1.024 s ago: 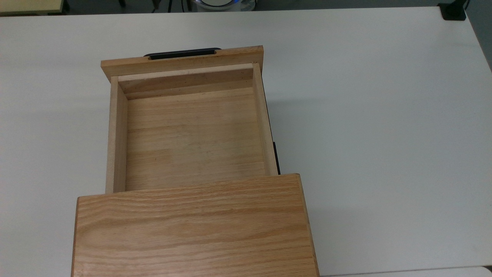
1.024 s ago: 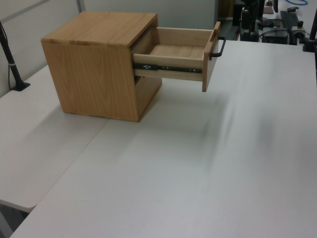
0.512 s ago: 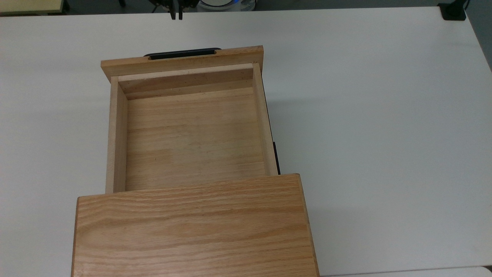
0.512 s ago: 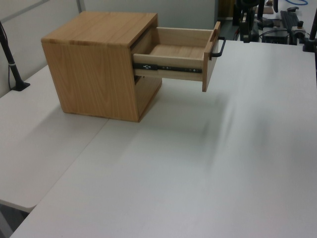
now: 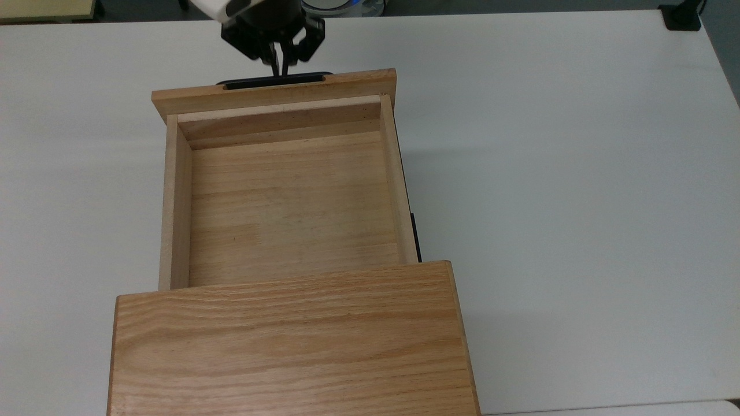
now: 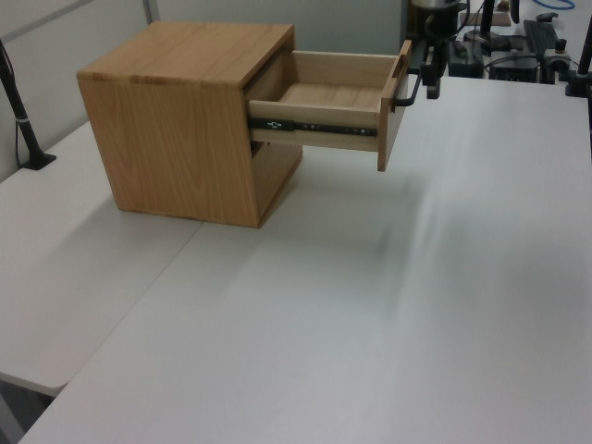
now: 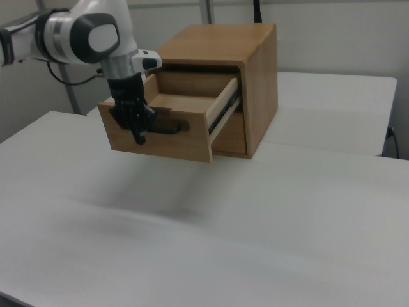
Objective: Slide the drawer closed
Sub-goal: 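Lower the gripper to the black bar handle on the drawer front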
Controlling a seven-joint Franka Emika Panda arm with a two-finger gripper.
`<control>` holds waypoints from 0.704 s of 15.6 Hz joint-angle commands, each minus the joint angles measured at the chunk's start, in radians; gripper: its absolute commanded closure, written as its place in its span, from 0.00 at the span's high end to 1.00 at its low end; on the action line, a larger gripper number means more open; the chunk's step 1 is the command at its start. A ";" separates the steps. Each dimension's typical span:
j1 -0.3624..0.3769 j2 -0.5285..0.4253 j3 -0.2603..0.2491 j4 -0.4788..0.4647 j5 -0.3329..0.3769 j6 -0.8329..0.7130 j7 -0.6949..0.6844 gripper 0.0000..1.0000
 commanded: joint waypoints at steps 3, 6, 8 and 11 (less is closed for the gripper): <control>0.015 0.079 -0.004 0.068 0.061 0.098 0.036 0.01; 0.016 0.123 -0.004 0.130 0.062 0.168 0.033 0.01; 0.021 0.160 -0.004 0.185 0.064 0.182 0.039 0.01; 0.026 0.234 -0.004 0.272 0.062 0.242 0.081 0.01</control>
